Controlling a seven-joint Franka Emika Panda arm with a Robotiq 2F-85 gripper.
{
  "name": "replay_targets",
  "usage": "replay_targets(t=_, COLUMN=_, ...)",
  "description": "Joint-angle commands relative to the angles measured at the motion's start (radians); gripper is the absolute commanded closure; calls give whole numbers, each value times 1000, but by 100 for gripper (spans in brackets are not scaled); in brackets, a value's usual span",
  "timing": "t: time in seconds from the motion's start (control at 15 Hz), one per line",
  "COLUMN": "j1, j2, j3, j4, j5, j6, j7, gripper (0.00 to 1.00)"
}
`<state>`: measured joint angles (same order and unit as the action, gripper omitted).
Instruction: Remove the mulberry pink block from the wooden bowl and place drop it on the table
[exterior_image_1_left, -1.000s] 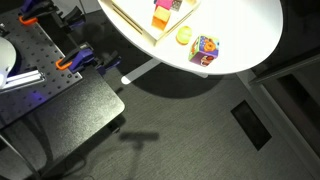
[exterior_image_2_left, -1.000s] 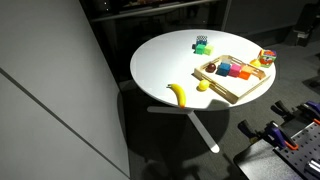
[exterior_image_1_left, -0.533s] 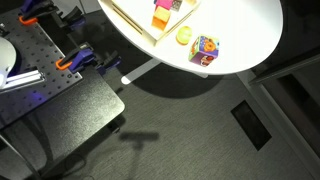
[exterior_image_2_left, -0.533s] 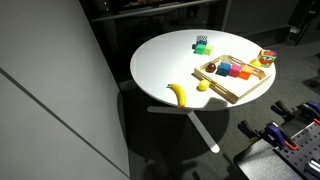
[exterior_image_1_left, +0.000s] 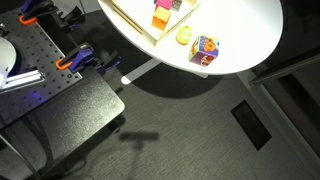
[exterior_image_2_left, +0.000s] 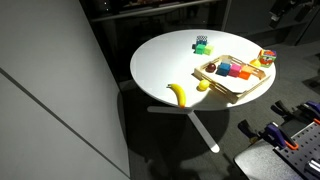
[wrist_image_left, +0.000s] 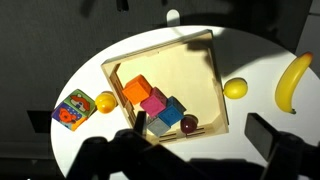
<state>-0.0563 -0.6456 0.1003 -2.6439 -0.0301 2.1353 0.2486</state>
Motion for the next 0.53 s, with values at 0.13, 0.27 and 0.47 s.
replay_targets(t=0.13, j1=-39, j2=147, j3=-9, j4=44, j5=-28, j6=137, j7=21, gripper=0)
replay_targets(t=0.27, j1=-49, j2=200, j3=-9, j4=51, j5=-39, j6=181, j7=19, gripper=0)
replay_targets(t=0.47, j1=-49, j2=287, j3=-24, j4=68, j5=-53, j6=249, j7=-15, gripper=0)
